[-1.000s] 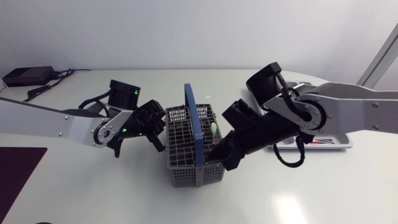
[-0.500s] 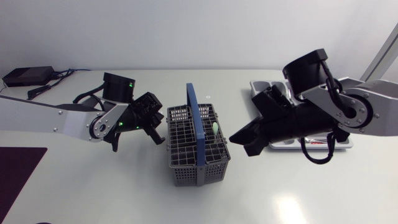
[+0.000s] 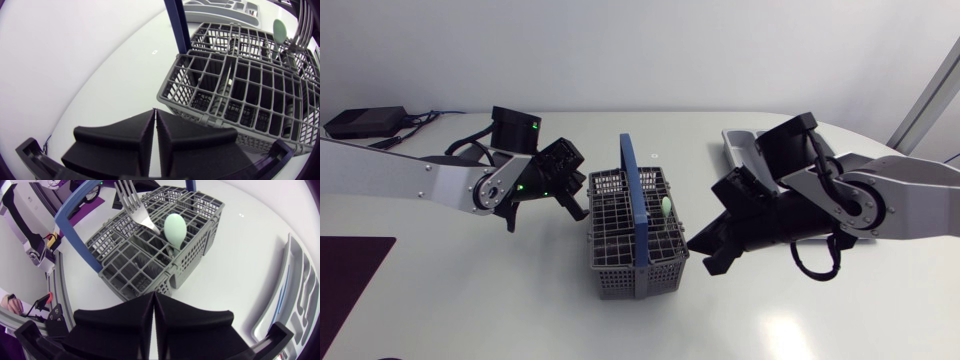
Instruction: Unload the cutlery basket into the drawer organizer.
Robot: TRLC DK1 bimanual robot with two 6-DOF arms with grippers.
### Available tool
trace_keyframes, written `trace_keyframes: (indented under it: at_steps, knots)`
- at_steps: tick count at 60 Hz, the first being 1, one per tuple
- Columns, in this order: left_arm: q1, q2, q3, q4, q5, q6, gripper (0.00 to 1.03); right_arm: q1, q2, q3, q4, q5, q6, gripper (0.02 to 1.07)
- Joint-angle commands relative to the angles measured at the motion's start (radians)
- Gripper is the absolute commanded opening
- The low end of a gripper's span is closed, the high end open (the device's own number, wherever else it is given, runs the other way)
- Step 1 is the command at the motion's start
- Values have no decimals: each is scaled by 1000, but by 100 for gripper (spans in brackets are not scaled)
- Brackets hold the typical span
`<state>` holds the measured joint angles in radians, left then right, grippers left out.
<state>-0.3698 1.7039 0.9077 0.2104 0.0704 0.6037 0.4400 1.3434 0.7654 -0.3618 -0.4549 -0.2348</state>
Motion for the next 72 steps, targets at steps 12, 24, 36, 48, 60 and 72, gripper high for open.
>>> trace_keyframes:
  at_steps: [12,24,36,48,60,72]
  knots:
    - [-4,51,69,-3,6,13,6,124,49,22,17,-1,69,7]
    - [2,57,92,-16,9,16,6,183,39,49,11,41,97,7]
    - [46,-87,23,-66,16,31,6,108,-82,31,-42,50,45,7]
    - [51,-343,-136,-166,31,50,6,-38,-33,83,-17,25,-8,7]
    - [5,-563,-257,-279,37,48,6,-98,103,153,86,18,19,7]
    - [-66,-698,-328,-375,37,22,6,-119,244,264,135,4,51,7]
